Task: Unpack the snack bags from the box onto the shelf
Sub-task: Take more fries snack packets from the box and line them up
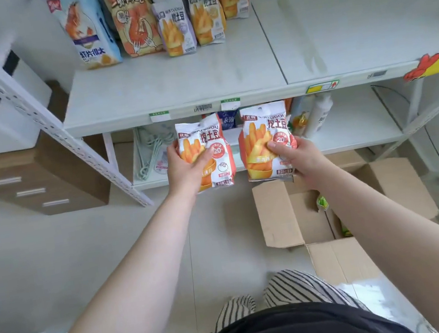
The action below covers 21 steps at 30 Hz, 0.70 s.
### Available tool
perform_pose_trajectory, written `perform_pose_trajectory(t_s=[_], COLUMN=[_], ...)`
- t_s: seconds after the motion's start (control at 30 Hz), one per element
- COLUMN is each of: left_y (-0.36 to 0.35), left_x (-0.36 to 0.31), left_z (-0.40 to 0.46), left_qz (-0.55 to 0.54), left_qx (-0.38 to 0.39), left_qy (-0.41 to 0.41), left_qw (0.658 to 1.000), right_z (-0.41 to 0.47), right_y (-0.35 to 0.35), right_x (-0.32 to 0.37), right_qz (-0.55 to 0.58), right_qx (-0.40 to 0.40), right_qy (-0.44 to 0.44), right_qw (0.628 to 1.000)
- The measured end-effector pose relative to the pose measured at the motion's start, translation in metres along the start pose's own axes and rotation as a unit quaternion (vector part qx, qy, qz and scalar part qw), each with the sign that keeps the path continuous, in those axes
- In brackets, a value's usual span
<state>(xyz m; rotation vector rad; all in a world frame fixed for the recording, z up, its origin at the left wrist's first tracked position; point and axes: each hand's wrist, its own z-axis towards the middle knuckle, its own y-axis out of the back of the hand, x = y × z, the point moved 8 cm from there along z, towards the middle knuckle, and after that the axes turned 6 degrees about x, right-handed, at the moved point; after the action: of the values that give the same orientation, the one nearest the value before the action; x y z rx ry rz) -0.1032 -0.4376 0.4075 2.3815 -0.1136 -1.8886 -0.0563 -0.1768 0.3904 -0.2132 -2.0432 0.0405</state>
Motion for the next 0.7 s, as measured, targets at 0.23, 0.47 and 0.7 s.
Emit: perform_pose_trajectory(t_s=[0.23,0.47,0.7], left_y=[0.005,-0.01,-0.033], left_x=[-0.015,-0.056,-0.091], left_z=[0.064,0.151,0.239], left_qz=[-0.012,0.008,0.02], left_qx=[0.003,0.001,0.025], left_qy=[-0.002,-0.012,-0.025], left_qw=[1.0,1.0,0.999], right_z=[0.047,0.126,0.18], right_y=[-0.008,0.003,0.021], right_x=[0.034,0.077,0.13], right_qz=[0.005,0.005,0.006], right_qx=[-0.021,-0.039,-0.051], right_qy=[0.007,0.013,0.033], right_qw=[1.0,0.999,0.998])
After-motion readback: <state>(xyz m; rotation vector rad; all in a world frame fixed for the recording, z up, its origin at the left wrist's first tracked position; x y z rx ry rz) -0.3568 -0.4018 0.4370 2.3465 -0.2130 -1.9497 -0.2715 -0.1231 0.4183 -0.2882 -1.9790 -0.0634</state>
